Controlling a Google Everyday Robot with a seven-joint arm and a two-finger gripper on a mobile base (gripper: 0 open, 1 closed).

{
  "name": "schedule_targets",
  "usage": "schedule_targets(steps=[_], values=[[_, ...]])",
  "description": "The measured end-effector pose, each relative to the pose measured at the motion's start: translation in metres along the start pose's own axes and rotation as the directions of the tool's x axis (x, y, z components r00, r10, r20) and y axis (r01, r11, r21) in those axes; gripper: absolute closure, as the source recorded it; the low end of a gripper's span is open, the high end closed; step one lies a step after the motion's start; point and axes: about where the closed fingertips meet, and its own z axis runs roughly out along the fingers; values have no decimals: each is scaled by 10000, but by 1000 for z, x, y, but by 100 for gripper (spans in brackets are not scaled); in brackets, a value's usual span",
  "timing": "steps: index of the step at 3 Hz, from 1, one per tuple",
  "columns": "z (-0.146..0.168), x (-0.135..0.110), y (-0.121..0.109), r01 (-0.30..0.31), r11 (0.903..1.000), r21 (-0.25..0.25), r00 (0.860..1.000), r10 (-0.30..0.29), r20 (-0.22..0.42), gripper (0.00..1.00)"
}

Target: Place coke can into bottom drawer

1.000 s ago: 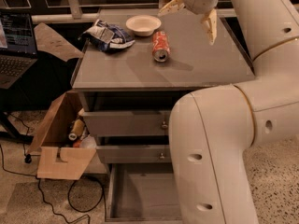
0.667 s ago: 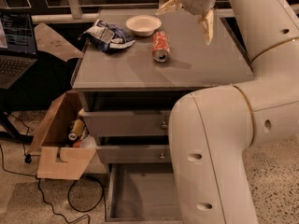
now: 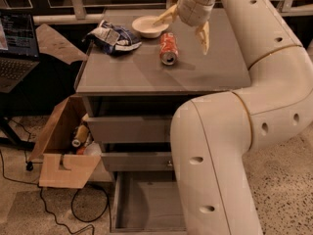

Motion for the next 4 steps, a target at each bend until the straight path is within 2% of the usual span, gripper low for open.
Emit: schedule_targets(steps=[1,2,3,4], values=[[25,-5,-6,605,9981,-93,9972,-600,455,0],[36,8,-9,802,9967,-101,9968,-801,67,0],[38,24,-15,752,9971,-147,9954,-759,-588,0],[46,27,-22,778,9970,-41,9946,-779,-691,0]])
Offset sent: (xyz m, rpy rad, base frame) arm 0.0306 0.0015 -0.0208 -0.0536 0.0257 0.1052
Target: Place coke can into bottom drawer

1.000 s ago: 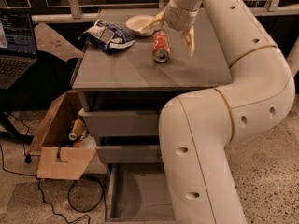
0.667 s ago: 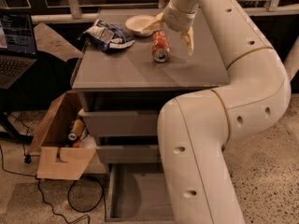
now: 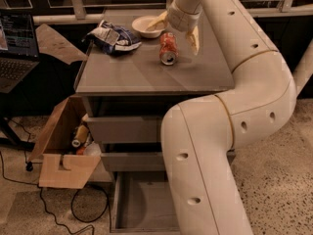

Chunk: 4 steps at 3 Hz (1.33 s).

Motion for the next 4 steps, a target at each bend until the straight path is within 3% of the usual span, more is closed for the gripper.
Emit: schedule_targets(steps=[2,3,4], values=[[29,-15,-4,142,9996,-241,9972,-124,738,0],[43,-22,0,210,9979,-612,9945,-145,1042,19],[40,-23,-1,217,9977,-640,9942,-148,1063,42]])
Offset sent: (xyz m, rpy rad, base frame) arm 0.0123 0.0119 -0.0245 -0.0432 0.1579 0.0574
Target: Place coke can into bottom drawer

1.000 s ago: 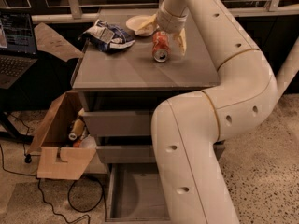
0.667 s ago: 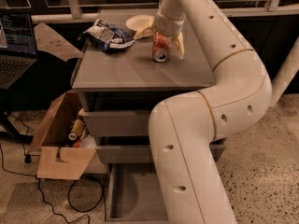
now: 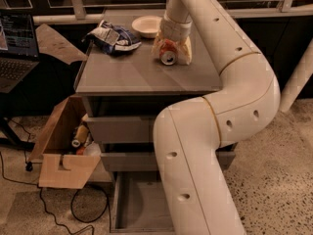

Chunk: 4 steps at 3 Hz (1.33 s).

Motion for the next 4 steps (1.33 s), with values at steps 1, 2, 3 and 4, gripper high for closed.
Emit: schedule_targets(steps=[1,2,3,4], values=[[-7,1,-2,0,10000,0,10000,0,0,65],[-6,-2,-2,1,10000,-1,10000,-1,1,89],[-6,-2,-2,3,10000,3,10000,-3,2,100],[-11,-9,-14,645,9917,1115,9972,-681,295,100]])
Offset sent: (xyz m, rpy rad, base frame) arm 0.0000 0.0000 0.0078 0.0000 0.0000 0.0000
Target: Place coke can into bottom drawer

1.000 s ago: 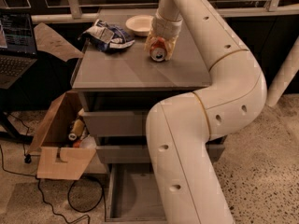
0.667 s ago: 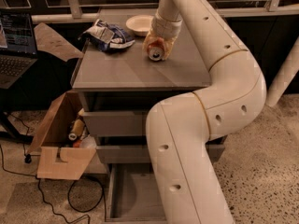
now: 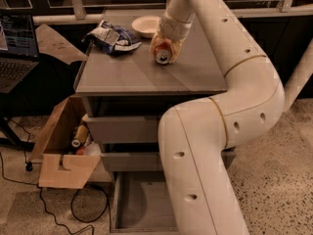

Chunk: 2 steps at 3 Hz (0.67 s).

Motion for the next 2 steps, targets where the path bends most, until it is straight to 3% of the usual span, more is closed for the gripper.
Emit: schedule_targets(steps=[1,2], values=[[-8,-25,-9,379,9955,874,9945,-461,938,100],[-15,-44,-16,110,9890,1474,9853,-359,1673,100]])
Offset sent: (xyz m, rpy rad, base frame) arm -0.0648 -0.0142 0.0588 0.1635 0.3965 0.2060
